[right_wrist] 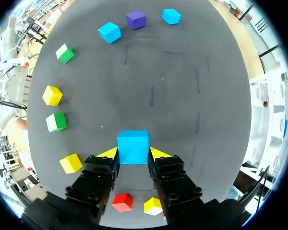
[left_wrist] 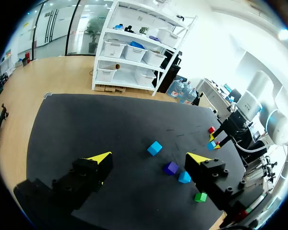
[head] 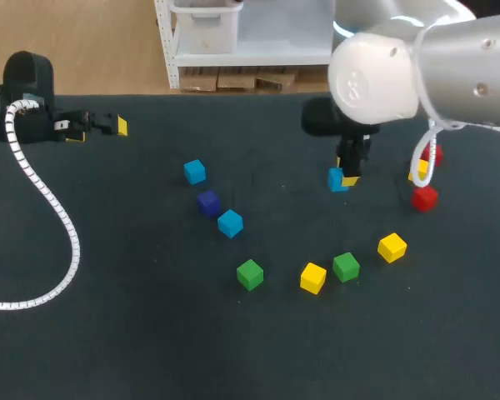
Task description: Place the blue cubes, place green cubes on the blue cubes, place the yellow cubes on the green cubes, then place the red cubes on the yellow cubes, and place purple cube on the red cubes.
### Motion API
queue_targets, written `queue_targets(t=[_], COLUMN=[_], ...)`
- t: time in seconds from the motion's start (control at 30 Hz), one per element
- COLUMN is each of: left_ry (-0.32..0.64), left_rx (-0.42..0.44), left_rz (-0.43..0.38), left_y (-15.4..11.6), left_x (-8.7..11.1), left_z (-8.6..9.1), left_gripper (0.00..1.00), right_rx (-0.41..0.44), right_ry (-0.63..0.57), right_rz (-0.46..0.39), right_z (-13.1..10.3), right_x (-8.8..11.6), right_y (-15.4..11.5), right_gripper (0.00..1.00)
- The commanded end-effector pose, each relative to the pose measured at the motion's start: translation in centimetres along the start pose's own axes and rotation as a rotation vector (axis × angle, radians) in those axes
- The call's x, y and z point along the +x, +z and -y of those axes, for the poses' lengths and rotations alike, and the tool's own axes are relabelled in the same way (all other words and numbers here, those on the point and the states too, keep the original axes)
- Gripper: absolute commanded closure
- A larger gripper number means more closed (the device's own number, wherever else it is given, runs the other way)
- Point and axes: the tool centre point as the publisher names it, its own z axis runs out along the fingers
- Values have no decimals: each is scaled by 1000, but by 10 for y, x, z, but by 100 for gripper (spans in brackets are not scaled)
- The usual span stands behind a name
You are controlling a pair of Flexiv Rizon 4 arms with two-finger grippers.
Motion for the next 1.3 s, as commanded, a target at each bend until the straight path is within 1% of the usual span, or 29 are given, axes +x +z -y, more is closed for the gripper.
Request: queue_targets(t=[0.03,0.3,0.53,0.67,1.3], left_ry=[2,2,2,2,2], left_rx=[9,9,9,9,9], left_rz=[5,5,5,5,5], left_y=[0,0,0,0,0], left_x=[1,1,1,1,1], left_z=[-2,-2,-2,-2,-2], left_gripper=[0,0,0,0,0], right_rx=[-54,-81,-89,-92,-85], right_ry=[-12,-13,26,45,55], right_rz=[-17,-24,-39,-33,-18], right_z=[14,26,37,42,43], right_x=[-12,-22,-16,-12,-9], right_y=[5,13,25,27,27], right_gripper=[100,100,100,100,100])
